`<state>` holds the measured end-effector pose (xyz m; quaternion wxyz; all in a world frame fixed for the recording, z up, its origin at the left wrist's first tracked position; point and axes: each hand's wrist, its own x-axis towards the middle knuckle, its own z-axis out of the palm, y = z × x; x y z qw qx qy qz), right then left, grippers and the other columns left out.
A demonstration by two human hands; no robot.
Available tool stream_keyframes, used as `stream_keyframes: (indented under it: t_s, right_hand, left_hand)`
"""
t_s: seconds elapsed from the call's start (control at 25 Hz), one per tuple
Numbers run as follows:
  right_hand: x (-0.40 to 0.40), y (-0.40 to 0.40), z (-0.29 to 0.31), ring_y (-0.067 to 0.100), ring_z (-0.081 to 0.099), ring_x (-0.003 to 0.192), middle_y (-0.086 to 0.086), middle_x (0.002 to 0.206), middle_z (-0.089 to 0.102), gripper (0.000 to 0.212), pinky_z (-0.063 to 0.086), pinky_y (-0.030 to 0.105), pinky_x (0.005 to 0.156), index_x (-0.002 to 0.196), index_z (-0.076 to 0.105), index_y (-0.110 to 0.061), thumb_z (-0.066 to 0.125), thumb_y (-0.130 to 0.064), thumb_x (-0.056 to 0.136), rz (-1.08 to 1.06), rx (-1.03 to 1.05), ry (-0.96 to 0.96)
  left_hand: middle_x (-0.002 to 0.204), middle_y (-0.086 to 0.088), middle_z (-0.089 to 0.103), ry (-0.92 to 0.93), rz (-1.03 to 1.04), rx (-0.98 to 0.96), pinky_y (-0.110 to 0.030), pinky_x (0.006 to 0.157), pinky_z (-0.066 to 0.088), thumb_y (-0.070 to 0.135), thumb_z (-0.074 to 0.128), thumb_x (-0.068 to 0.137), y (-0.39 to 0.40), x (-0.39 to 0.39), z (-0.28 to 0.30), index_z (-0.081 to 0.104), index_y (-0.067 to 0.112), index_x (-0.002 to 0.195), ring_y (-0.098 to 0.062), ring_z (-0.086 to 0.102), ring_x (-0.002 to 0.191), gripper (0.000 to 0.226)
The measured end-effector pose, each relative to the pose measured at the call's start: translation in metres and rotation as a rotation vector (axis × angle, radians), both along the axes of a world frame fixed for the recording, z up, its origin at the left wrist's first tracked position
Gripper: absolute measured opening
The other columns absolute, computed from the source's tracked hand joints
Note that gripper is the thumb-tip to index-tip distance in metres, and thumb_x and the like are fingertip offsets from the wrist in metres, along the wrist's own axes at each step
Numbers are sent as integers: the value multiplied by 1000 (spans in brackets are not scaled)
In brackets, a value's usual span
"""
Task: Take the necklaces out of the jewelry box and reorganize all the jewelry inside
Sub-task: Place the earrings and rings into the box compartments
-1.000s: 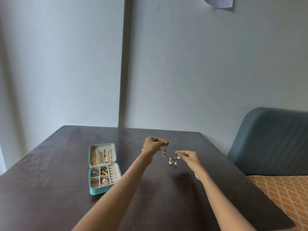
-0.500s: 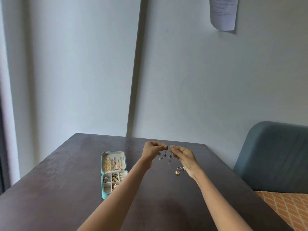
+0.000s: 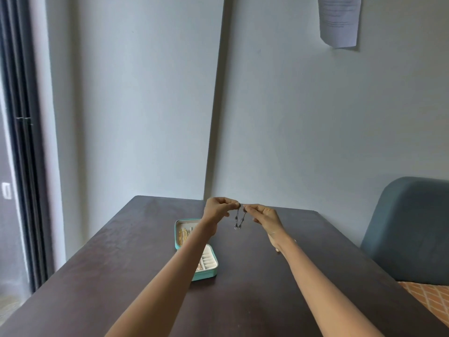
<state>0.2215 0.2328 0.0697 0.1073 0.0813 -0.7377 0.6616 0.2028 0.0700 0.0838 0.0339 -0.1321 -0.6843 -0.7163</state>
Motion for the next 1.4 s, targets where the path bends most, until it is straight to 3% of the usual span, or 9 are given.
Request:
stream_keyframes:
  t_s: [0.2,0.4,0.56,0.76,0.92,1.16,1.28,1.4]
  right_hand:
    - [0,-24,-4,1,57,92,-8,98,70,12,42,16,77,96,71,-20,65,-23,86,15,32,1]
    - [11,-58,-20,-4,57,79,-11,87,68,17,42,13,69,102,70,-12,63,-18,88,16,62,4]
    - [17,-91,-41,0,54,73,-6,84,66,18,41,7,58,103,68,-6,60,-15,90,64,101,-16]
    - [20,-116,-63,-12,55,55,-8,75,62,16,41,3,55,100,66,-2,59,-13,90,62,64,-51]
    - [20,-120,-73,-1,57,68,-5,79,64,14,42,4,57,98,66,-6,59,-15,91,60,34,-58]
    - [15,-123,-80,11,62,74,7,85,68,10,49,11,65,94,65,-8,58,-15,91,63,-29,-81]
    - [11,-125,-81,14,64,79,10,89,69,16,51,16,71,98,66,-4,59,-17,91,63,-14,-84]
    - [12,-126,-80,15,63,80,11,90,69,15,51,23,78,97,66,-6,59,-18,91,61,-1,-84]
  left_hand:
    - [63,12,67,1,32,-70,-17,59,39,8,73,77,-29,9,-2,67,14,65,-5,57,69,15]
    - [52,14,65,-47,97,-147,-13,54,41,6,72,77,-68,25,-27,66,16,63,-4,56,63,19]
    - [64,0,67,-115,156,-254,-21,57,40,14,75,75,-90,34,-46,69,16,62,-11,55,61,15]
    - [63,3,68,-181,232,-378,-26,65,39,26,79,63,-103,41,-59,68,21,56,-11,56,61,14]
    - [73,-1,74,-184,220,-409,-29,68,37,40,73,48,-111,43,-65,72,20,63,-14,60,69,25]
    - [54,11,67,-141,242,-392,-24,57,35,23,77,71,-120,45,-49,70,21,61,6,51,47,12]
    - [50,12,65,-143,237,-397,-23,56,36,19,75,74,-120,46,-48,70,20,62,6,51,44,14]
    - [55,10,68,-166,233,-415,-24,58,37,21,76,73,-118,46,-57,70,20,62,0,55,53,13]
